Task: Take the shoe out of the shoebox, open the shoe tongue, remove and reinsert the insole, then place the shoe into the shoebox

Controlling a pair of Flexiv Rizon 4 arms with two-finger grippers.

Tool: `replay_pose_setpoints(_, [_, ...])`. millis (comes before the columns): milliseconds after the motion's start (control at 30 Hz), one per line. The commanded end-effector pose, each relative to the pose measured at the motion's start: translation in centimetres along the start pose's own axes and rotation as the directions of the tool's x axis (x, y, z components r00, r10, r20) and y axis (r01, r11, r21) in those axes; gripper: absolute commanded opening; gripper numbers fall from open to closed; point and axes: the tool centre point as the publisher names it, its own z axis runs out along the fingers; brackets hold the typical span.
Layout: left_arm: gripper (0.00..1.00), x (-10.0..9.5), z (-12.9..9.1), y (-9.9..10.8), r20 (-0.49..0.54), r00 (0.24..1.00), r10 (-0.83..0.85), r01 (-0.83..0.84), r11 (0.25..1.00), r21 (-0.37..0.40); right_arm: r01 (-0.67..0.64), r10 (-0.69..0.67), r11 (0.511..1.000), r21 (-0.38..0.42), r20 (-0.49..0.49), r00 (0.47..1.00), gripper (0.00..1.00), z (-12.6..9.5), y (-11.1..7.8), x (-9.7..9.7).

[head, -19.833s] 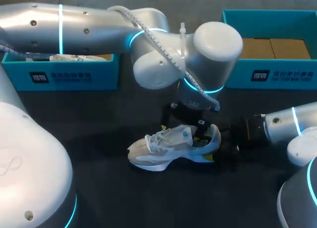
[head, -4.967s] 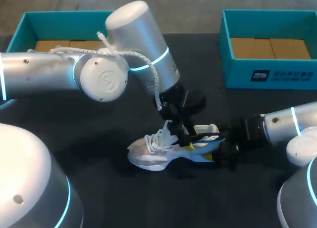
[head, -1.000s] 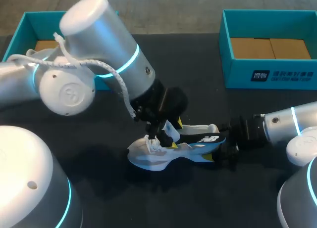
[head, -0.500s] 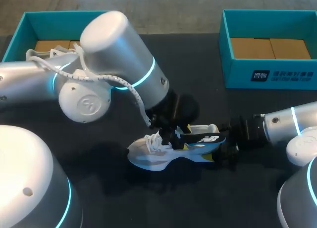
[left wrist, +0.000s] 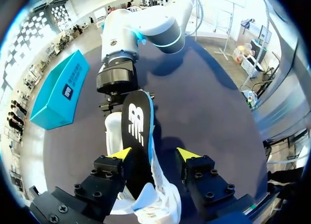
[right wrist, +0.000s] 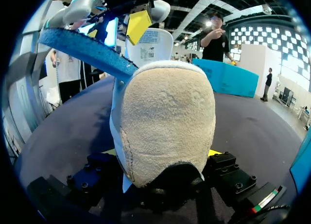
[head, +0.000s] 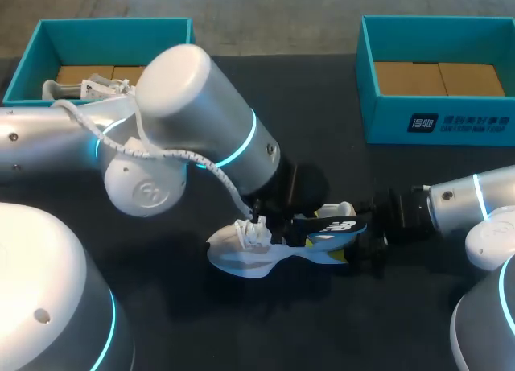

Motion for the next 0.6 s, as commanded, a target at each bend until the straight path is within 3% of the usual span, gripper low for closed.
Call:
replay_pose_setpoints(33, [0.56, 0.4, 1.0, -0.1, 0.030, 1.000, 0.003, -0.003, 1.000, 0.002, 0.000, 0.000, 1.000, 0.003, 0.002, 1.000, 0.00, 0.2, -0.1, 0.0])
replay_pose_setpoints(400, [0.58, 0.4, 1.9, -0.2, 0.151, 0.989, 0.008, -0.008, 1.000, -0.001, 0.000, 0.000, 1.000, 0.003, 0.002, 1.000, 0.00, 0.2, -0.1, 0.0])
replay_pose_setpoints(433, [0.54, 0.4, 2.1, -0.3, 0.168, 0.986, 0.008, -0.008, 1.000, -0.003, 0.000, 0.000, 1.000, 0.003, 0.002, 1.000, 0.00, 0.2, -0.1, 0.0])
replay_pose_setpoints(600, [0.54, 0.3, 2.5, -0.6, 0.172, 0.985, 0.015, -0.015, 1.000, -0.002, 0.000, 0.000, 1.000, 0.003, 0.002, 1.000, 0.00, 0.2, -0.1, 0.0])
